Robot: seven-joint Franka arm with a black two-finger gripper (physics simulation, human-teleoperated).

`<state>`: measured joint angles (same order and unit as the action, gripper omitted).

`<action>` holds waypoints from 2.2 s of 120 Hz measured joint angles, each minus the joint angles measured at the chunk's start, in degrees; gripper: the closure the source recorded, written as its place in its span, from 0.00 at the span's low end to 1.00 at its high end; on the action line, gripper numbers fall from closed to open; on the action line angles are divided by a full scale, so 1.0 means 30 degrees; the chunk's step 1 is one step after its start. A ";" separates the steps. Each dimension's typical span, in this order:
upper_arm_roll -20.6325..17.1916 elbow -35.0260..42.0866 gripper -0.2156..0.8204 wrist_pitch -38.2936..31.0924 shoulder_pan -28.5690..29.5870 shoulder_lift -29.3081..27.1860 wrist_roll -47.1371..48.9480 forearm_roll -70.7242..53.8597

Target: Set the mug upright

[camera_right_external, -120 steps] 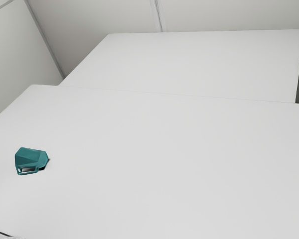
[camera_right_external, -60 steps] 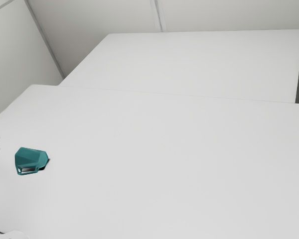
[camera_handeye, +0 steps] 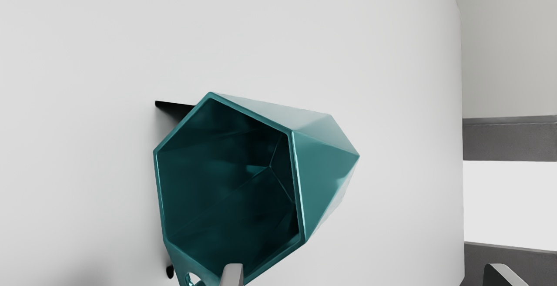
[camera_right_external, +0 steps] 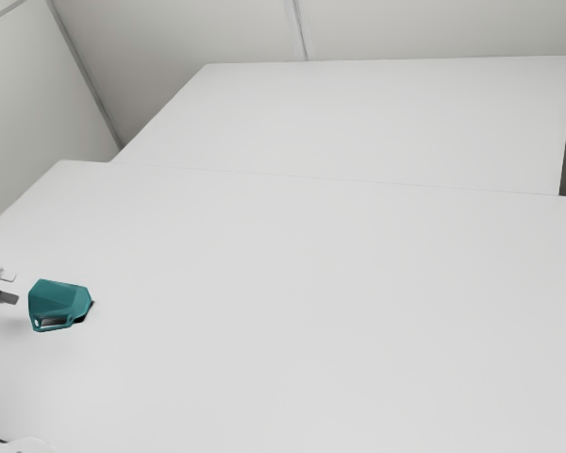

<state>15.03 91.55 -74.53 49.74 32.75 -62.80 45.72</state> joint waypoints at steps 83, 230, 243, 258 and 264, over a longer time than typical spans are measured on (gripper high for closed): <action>-0.1120 0.1460 0.46 -0.0078 -0.0376 -0.0089 0.0372 0.0752; -0.1790 0.6172 0.97 -0.7424 -0.9851 -0.8895 0.3649 -0.4929; -0.1818 0.7321 0.97 -0.9392 -1.1193 -1.0124 0.4786 -0.6662; -0.2679 0.8290 0.97 -1.1131 -1.1902 -1.1170 0.6359 -0.9030; -0.3014 0.8729 0.97 -1.1718 -1.2187 -1.1521 0.6960 -0.9852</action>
<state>5.99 117.74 -109.69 13.18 -1.81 -41.93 16.17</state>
